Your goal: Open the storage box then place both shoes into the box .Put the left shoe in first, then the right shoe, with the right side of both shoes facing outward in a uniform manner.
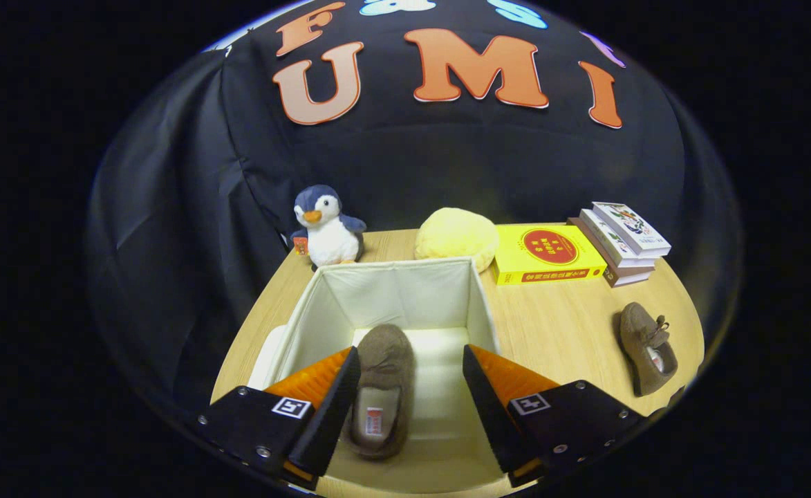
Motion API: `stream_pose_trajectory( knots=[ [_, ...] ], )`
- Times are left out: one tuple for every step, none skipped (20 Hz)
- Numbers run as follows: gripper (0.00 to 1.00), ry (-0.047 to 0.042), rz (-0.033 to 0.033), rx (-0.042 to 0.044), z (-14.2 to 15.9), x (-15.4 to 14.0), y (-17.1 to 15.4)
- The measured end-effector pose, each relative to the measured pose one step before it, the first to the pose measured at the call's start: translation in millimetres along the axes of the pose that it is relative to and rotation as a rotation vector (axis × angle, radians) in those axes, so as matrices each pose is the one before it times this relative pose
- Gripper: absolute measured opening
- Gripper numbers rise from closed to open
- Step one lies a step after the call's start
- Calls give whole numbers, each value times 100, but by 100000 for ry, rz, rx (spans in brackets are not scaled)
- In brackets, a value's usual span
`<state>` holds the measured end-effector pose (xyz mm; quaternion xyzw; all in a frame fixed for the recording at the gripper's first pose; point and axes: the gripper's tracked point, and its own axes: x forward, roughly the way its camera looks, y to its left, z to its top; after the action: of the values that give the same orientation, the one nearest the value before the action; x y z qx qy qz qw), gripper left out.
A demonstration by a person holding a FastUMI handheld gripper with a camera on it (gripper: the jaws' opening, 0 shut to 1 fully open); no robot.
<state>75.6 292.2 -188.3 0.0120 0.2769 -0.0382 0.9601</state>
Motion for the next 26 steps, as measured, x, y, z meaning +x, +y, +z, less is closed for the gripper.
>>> stream_pose_trajectory(
  knots=[
    [92, -1471, -427, 132, 580, -411, -1054],
    [94, -1118, -395, 560, 494, -400, -1018],
    [95, -640, -85, 1071, 340, -427, -1114],
    [97, -669, -533, 1261, 415, -334, -1284],
    [98, -577, -760, 1193, 336, -297, -1450],
    [98, -520, -1285, 1015, 271, -167, -1623],
    [98, -397, -1561, 561, 257, -169, -1813],
    [98, -84, -2060, 527, 60, -136, -1890],
    [98, -258, -1748, 523, 118, -78, -1914],
    [98, 21, -1871, 468, 51, -32, -1874],
    [98, 198, -2297, 569, -28, -38, -2099],
    [98, 146, -2592, 797, -11, 145, -2197],
    [98, 517, -1438, 631, -118, 131, -1830],
    [97, 333, -2052, 696, -59, 111, -1972],
    [98, 199, -1767, 377, 38, 144, -1955],
    [97, 184, -1686, 506, -137, 224, -1758],
    [98, 605, -1475, 356, -109, 174, -1812],
    [98, 640, -1419, 491, -184, 194, -1628],
    [98, 295, -1076, 1055, -112, 239, -1557],
    [98, 359, -932, 1516, -133, 246, -1467],
    [98, 575, -721, 1202, -211, 350, -1432],
    [98, 428, -1091, 777, -265, 299, -1287],
    [98, 525, -971, 388, -272, 362, -1346],
    [98, 771, -440, 164, -365, 349, -1037],
    [98, 853, -465, 148, -371, 357, -1008],
    [98, 1073, -313, -85, -451, 448, -865]
  ],
)
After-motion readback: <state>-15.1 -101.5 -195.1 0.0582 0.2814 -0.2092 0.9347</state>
